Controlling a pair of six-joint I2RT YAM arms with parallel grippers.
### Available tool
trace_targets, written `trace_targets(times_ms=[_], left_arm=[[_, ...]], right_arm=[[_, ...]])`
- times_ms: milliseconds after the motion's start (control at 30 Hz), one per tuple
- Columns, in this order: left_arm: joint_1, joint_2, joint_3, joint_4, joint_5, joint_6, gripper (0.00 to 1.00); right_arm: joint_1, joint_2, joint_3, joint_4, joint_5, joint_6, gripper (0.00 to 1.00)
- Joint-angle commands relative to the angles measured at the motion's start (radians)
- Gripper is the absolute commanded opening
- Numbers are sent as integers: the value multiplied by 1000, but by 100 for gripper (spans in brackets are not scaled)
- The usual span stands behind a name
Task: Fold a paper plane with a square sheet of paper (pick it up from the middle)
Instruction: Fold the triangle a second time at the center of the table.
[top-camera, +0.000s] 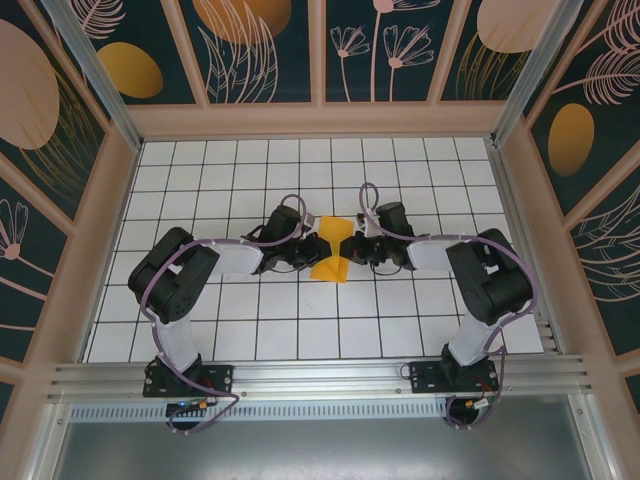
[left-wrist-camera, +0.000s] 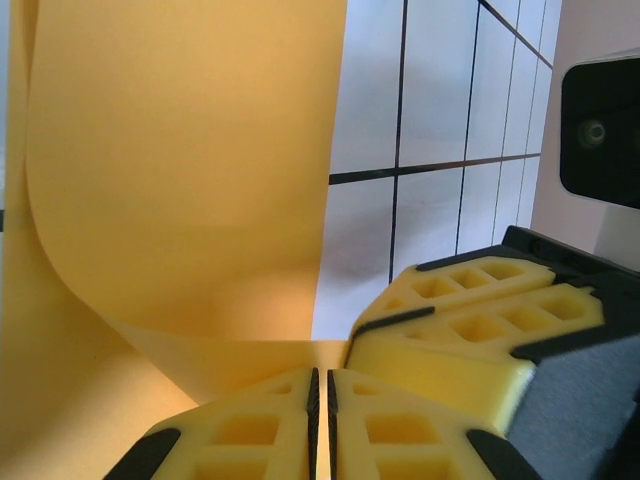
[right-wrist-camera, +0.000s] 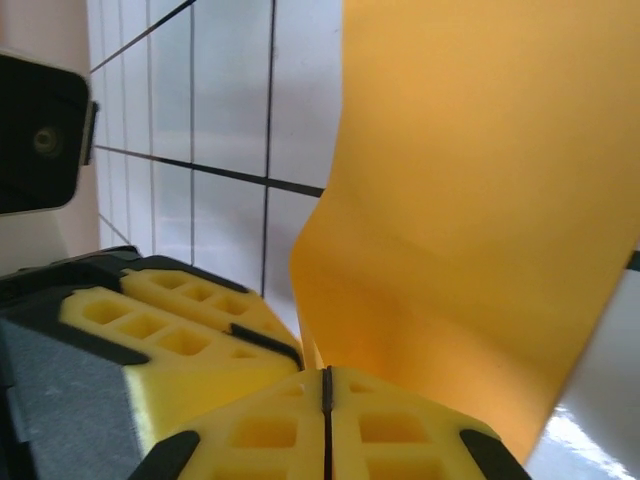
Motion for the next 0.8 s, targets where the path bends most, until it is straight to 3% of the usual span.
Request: trace_targets(times_ms=[0, 767], left_arm=[[-6, 7, 35, 0, 7, 25, 16], [-6, 83, 126, -23, 36, 53, 16]], right_arm=[[-6, 22, 33, -50, 69, -43, 7], [-15, 81, 85, -119, 193, -102, 7]])
